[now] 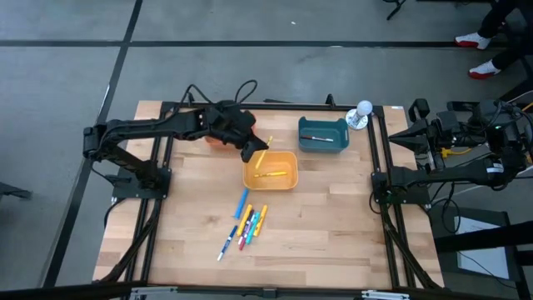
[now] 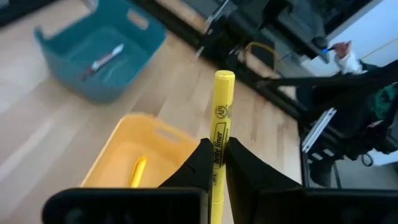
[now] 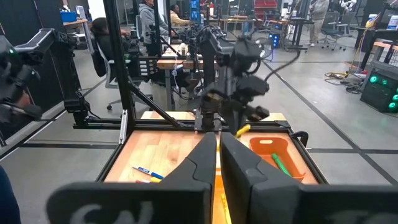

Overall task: Pick & Place Markers
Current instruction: Put the small yellow highlighter into the yellow bin

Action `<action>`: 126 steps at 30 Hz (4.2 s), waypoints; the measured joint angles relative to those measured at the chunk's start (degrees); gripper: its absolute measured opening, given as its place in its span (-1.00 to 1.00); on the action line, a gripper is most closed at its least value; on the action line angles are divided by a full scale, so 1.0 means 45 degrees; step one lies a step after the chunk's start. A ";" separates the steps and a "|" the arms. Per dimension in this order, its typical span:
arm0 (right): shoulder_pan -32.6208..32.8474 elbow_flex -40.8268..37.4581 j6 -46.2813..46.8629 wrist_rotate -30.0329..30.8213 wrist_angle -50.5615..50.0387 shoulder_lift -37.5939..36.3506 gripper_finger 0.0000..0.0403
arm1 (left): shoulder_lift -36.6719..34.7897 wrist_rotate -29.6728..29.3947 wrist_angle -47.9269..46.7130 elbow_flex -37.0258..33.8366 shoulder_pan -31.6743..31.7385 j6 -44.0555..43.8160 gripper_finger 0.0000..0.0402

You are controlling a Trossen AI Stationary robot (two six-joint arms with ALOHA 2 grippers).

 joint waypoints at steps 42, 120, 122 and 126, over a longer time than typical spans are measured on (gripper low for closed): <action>-0.0004 0.0000 0.0000 0.0004 0.0000 0.0000 -0.88 | 0.3272 -0.0370 -0.2801 0.2688 -0.0792 0.3411 -0.92; -0.0002 0.0002 0.0003 0.0000 0.0000 0.0000 -0.88 | 0.8050 -0.1493 -0.5448 0.4529 -0.1602 0.6520 -0.92; -0.0004 0.0004 0.0000 0.0005 0.0000 0.0000 -0.88 | 0.8094 -0.1493 -0.5440 0.4529 -0.1613 0.6520 -0.92; -0.0002 0.0000 0.0000 0.0002 0.0000 0.0000 -0.88 | 0.8111 -0.1493 -0.5400 0.4529 -0.1617 0.6520 -0.92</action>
